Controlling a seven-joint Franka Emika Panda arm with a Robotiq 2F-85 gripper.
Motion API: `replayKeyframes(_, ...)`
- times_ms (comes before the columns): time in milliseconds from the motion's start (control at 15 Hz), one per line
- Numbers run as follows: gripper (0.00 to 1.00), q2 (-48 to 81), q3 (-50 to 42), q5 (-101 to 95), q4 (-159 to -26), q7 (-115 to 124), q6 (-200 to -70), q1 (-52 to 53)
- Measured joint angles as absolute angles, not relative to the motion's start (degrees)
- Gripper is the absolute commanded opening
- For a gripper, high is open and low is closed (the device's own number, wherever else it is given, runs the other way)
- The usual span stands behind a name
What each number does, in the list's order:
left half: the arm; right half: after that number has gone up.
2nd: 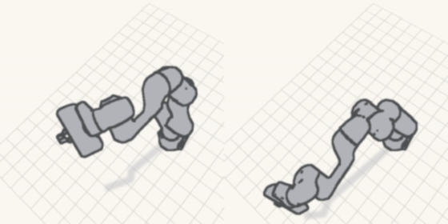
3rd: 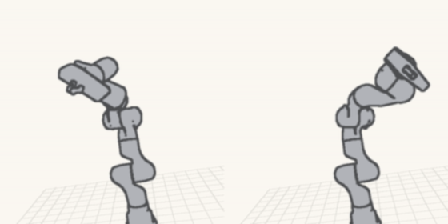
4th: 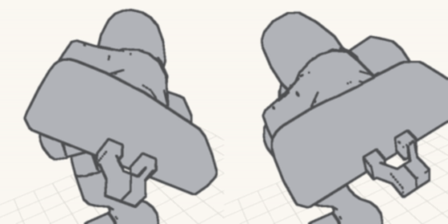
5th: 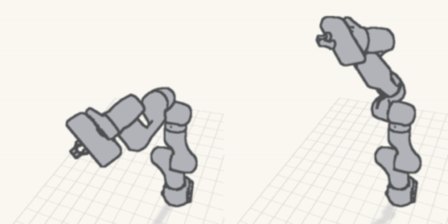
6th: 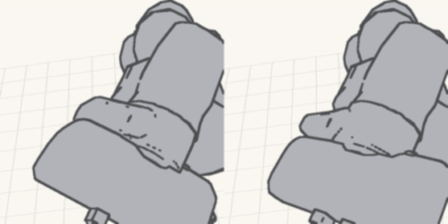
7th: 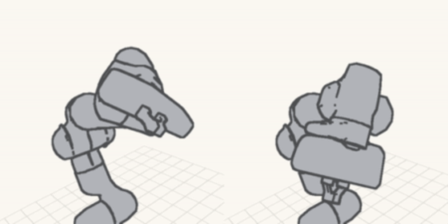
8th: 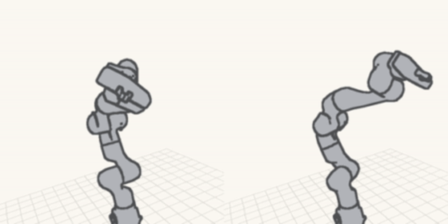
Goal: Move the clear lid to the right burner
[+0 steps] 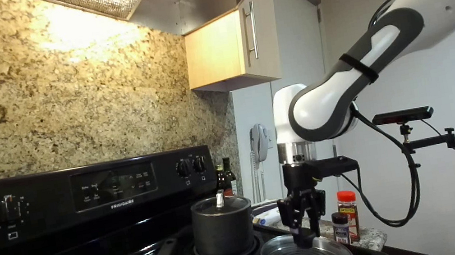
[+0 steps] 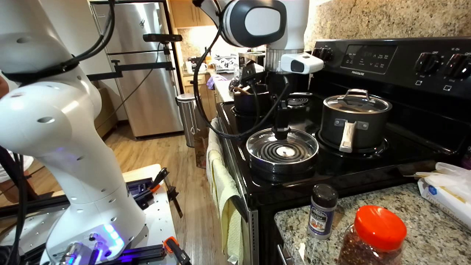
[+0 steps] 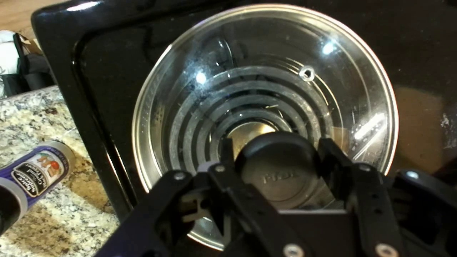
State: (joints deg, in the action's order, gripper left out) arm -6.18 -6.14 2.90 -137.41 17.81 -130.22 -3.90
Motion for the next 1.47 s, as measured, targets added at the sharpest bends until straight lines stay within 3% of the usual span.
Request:
replayKeyframes(67,0.97,-6.2,-6.1,2.9,-137.4,17.8,-130.2,-3.9)
replayKeyframes(200,1.00,-6.2,-6.1,2.9,-137.3,17.7,-130.3,-3.9)
replayKeyframes(1467,1.00,-14.5,0.2,4.2,-136.5,13.5,-121.6,-0.6)
